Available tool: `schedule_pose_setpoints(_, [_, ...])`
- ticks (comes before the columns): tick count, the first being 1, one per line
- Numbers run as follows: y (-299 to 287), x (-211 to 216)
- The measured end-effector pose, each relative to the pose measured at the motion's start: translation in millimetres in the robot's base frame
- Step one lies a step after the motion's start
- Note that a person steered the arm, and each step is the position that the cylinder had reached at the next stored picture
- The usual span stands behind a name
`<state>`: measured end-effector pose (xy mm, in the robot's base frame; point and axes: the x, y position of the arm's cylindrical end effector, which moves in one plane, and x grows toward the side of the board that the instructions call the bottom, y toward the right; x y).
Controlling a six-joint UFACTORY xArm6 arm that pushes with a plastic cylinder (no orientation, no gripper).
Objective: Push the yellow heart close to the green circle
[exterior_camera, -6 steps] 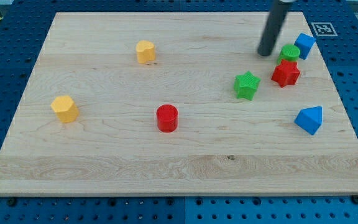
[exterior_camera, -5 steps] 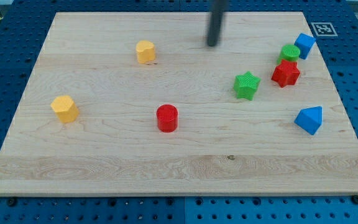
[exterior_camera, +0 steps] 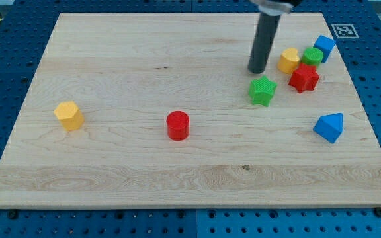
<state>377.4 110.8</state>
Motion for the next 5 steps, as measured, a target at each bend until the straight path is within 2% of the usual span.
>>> schedule_pose_setpoints(2, [4.3,-20.8])
schedule_pose_setpoints(3, [37.3,-25.9])
schedule_pose_setpoints(4, [18.1,-64.4])
schedule_pose_setpoints(5, [69.9,-20.6])
